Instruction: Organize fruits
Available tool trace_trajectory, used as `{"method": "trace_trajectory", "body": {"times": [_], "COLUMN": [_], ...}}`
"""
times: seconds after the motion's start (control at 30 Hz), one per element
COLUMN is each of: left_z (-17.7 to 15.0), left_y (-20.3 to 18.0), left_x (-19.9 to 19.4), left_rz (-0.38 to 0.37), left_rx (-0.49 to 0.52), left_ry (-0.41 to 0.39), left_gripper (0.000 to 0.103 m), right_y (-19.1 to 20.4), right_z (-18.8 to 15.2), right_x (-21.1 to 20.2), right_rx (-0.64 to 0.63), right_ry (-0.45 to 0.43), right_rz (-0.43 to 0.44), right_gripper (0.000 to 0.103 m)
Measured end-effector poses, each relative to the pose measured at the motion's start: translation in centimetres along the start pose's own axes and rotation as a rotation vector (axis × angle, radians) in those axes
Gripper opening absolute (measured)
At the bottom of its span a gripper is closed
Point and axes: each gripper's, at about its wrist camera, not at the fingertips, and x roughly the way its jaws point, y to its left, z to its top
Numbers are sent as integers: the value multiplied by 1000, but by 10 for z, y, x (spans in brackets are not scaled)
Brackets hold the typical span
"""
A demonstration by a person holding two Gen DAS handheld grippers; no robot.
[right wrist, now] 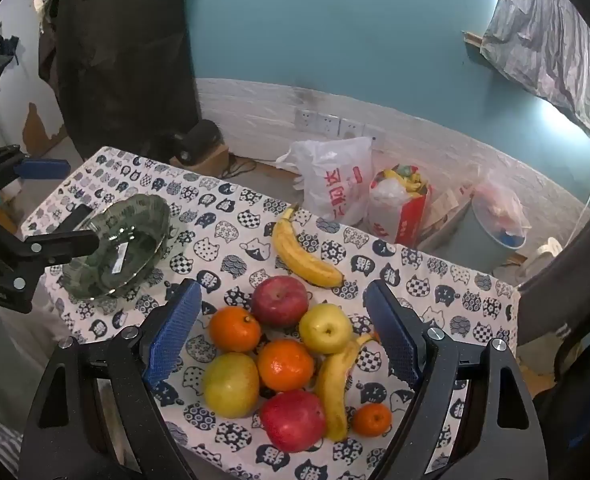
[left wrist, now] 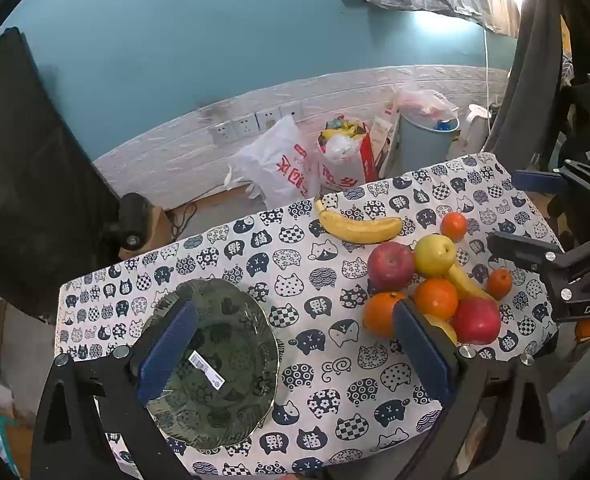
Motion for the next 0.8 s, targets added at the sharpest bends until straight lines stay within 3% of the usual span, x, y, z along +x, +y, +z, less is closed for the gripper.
{"method": "trace_trajectory", "body": {"times": [0.8], "left_z": [1], "left_y": [-9], "left_x": [4], "left_rz": [-15], "left_rx": [25], "left_ry": [6], "left_gripper": [99], "right_y": [-1], "right_z": [-6], "right_x": [-3], "right_rx": [0], "right_ry": [0], "right_rz": [9], "right_gripper": [83]}}
